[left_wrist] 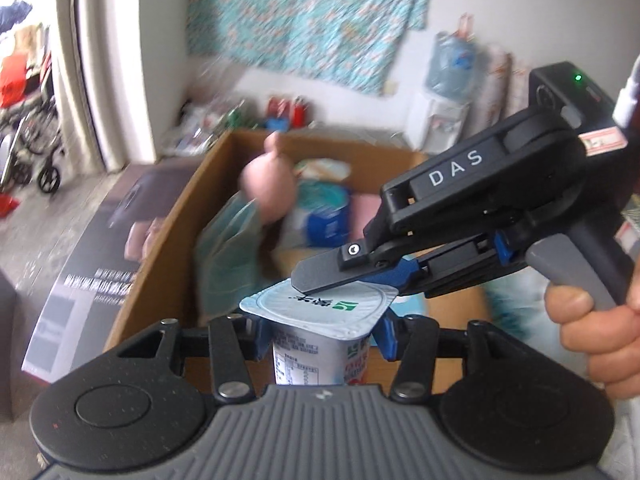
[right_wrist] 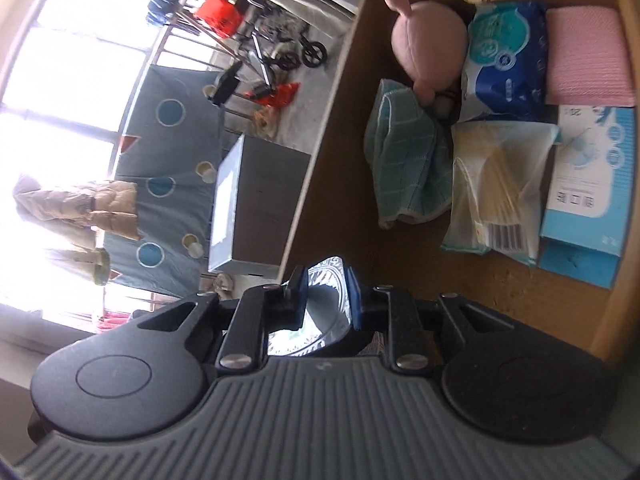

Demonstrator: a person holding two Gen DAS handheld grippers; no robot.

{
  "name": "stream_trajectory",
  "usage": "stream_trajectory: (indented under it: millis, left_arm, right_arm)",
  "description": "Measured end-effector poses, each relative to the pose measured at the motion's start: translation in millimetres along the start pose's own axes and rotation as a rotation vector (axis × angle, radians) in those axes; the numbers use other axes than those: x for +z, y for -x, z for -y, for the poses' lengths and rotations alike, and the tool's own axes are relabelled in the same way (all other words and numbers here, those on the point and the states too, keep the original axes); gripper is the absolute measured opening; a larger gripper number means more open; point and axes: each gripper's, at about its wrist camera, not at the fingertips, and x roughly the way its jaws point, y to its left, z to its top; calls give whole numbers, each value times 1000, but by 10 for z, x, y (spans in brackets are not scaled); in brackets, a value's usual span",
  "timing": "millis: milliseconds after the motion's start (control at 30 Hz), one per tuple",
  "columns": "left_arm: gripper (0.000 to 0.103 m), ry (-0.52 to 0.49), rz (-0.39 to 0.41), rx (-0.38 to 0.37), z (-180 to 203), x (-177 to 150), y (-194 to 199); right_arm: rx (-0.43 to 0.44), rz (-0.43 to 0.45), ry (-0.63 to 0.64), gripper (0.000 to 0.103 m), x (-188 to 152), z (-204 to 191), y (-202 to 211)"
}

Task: Organize soft objects
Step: 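Carry the yogurt cup into the box and open the left gripper, then move the left gripper back toward the pile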

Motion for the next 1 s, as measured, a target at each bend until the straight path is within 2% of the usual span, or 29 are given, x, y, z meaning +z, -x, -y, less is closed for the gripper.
stream_trajectory:
  millis: [267, 433, 600, 800, 1000]
  left_arm:
    - [52, 18, -127, 88, -317, -44, -393]
    - [60, 17, -200, 116, -388, -80, -548]
    - [61, 39, -258, 128, -489, -98, -611]
    - [70, 51, -206, 117, -519, -106, -458]
    - [70, 11, -162, 130, -446, -111, -340]
  right_arm:
    - [-12, -77, -91, 22, 201, 242, -636]
    - [-28, -97, -144, 22, 205, 430, -845]
    - [-16, -118, -192, 21, 170, 581, -963]
    - [-3, -131, -198, 21, 108, 585, -1003]
    - [-3, -144, -180, 21, 12, 523, -1058]
